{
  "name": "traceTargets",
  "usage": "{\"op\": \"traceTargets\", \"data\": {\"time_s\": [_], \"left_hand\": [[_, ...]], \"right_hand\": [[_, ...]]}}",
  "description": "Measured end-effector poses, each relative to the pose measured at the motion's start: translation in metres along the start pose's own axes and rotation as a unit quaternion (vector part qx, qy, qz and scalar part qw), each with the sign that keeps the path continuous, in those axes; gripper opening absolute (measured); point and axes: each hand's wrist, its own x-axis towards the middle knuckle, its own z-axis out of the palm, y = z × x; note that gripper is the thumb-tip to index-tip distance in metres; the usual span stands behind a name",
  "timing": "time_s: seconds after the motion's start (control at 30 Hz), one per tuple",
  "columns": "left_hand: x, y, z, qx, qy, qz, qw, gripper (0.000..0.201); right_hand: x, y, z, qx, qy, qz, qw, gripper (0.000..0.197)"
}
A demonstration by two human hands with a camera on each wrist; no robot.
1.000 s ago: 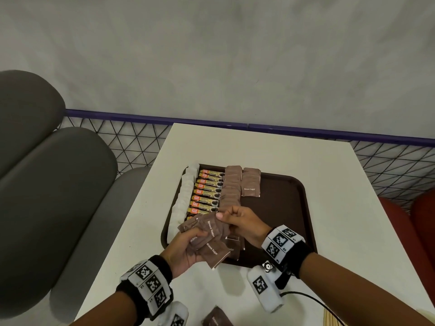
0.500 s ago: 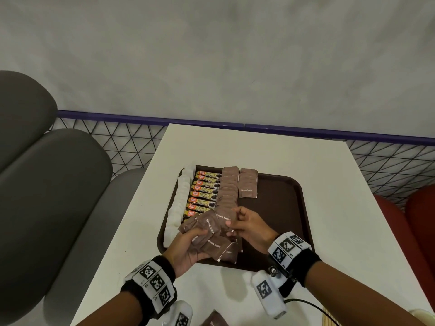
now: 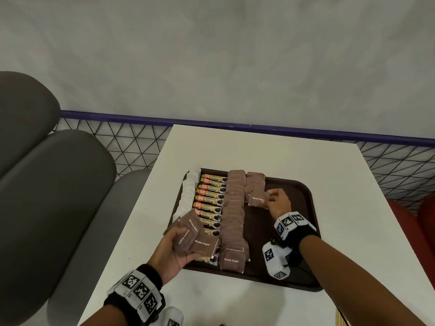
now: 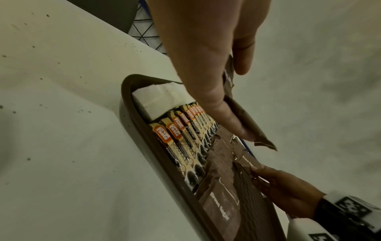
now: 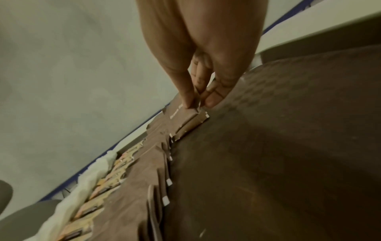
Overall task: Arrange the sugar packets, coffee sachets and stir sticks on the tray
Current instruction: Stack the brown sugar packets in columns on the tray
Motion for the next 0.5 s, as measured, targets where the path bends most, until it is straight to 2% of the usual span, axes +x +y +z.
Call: {"op": "traceTargets", "data": {"time_s": [0.17,0.37,0.5], "left_hand": [[0.002,0.001,-0.008,-0.012,0.007,-0.018,1.000,0.038],[0.003,0.003,-0.007,-0.015,-0.001,-0.009,1.000,0.034],[0.004,0.003,-0.005,-0.017,0.000,-0.005,1.000,0.035]], "right_hand": [[0.006,-0.002,0.013,-0.093,0.005,-0.015,0.996,0.021],[0.010,-0.004,0.022,-0.159,0.008,-0.054,0.986,0.028],[0.008,-0.003,0.024,-0.202,0.021,-0.085,0.975,0.039]]}}
